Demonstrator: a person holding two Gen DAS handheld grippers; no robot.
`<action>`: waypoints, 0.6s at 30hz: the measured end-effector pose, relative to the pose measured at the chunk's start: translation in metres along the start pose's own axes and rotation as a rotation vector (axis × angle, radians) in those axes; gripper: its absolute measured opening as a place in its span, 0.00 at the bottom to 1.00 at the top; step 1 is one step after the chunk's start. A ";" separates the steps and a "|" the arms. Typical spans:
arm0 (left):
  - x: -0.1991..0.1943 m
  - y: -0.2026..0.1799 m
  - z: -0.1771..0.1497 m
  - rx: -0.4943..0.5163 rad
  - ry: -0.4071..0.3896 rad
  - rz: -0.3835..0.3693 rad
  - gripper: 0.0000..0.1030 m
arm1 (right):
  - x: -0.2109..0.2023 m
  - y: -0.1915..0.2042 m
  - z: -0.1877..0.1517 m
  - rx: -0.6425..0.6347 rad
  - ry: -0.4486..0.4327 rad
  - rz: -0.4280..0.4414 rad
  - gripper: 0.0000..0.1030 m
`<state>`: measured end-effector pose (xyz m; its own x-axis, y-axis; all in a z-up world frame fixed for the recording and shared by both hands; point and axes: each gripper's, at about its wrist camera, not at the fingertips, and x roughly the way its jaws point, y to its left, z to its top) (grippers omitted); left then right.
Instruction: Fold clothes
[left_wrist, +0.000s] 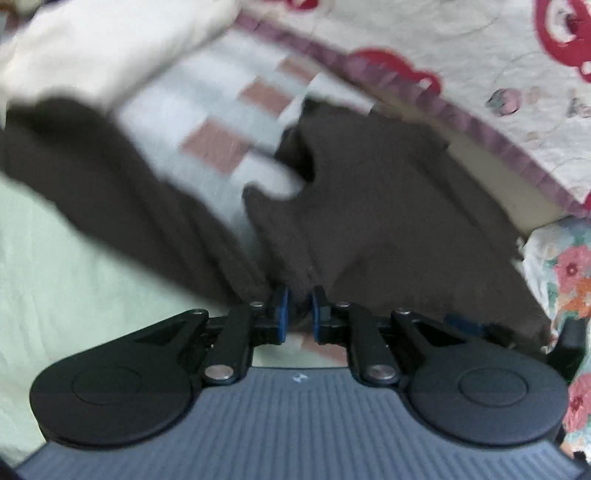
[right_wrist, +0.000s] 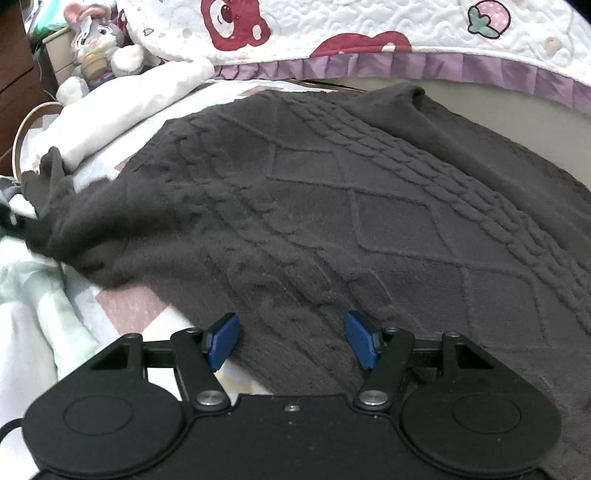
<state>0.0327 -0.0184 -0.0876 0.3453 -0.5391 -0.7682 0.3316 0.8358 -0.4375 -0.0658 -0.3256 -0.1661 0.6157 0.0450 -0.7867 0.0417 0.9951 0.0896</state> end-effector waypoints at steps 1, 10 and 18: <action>-0.005 -0.002 0.007 0.012 -0.014 -0.017 0.22 | 0.000 0.000 0.000 -0.005 0.003 0.001 0.67; 0.055 0.010 0.094 -0.045 0.036 -0.133 0.59 | -0.002 0.001 -0.005 0.000 -0.016 0.002 0.69; 0.153 0.060 0.114 -0.528 0.211 -0.312 0.60 | -0.003 -0.007 -0.004 0.015 -0.010 0.043 0.69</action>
